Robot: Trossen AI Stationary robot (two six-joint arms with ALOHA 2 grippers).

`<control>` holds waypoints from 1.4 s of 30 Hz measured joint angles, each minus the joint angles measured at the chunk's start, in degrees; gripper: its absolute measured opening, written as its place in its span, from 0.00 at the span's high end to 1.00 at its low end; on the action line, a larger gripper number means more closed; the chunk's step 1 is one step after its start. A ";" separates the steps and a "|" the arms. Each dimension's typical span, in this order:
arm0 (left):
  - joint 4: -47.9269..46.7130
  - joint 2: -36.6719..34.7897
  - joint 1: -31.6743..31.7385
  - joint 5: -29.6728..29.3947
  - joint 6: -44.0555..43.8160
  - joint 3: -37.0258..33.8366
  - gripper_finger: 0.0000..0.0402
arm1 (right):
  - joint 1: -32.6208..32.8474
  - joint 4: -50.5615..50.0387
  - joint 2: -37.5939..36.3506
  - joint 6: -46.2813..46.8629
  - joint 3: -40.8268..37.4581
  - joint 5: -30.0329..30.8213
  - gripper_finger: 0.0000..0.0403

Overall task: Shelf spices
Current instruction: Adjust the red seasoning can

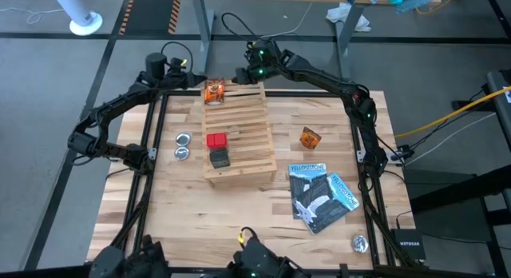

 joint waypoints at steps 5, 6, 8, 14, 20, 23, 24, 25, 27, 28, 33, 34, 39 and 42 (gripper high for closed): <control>0.18 -0.02 1.03 0.02 -1.98 0.01 0.58 | -0.04 0.11 0.00 0.29 0.00 -0.59 0.92; 0.07 -0.02 1.13 0.06 -1.94 0.01 0.58 | -0.04 -0.62 0.00 0.42 0.00 -0.58 0.92; 0.06 -0.02 1.13 0.14 -1.97 0.01 0.58 | -0.04 -1.91 0.00 0.49 0.00 -0.61 0.92; 0.08 -0.02 1.11 3.25 -3.01 0.03 0.58 | -0.04 1.67 0.00 0.55 0.00 -0.61 0.92; 0.08 -0.04 1.02 5.64 -4.48 0.04 0.58 | 0.53 6.06 0.49 2.29 0.01 -2.61 0.92; 0.10 -0.04 0.98 6.02 -4.97 0.06 0.58 | 1.20 5.90 1.77 2.29 0.02 -3.73 0.92; 0.10 -0.04 1.00 6.25 -5.04 0.06 0.58 | 1.48 6.04 2.35 2.29 0.02 -4.11 0.92; 0.10 -0.07 0.98 6.35 -5.22 0.06 0.58 | 1.52 5.70 3.08 2.31 0.02 -5.11 0.92; 0.10 -0.07 0.76 6.51 -5.86 0.06 0.58 | 2.00 5.83 4.67 2.50 0.02 -6.85 0.92; 0.11 -0.07 0.70 6.57 -6.02 0.06 0.58 | 2.01 5.82 5.39 2.92 0.00 -7.28 0.92; -0.12 -0.09 0.65 7.43 -6.02 0.06 0.58 | 1.81 6.97 6.36 2.94 0.09 -6.75 0.92; -0.34 -0.09 0.63 7.50 -6.02 0.06 0.58 | 1.79 6.91 6.36 2.81 0.09 -6.18 0.92; -1.00 -0.09 0.07 7.85 -6.02 0.06 0.58 | 1.70 6.82 6.62 2.96 1.12 -3.46 0.92; -0.93 -0.09 -0.77 8.14 -6.02 0.06 0.58 | 1.70 7.75 6.62 2.95 1.25 -2.61 0.92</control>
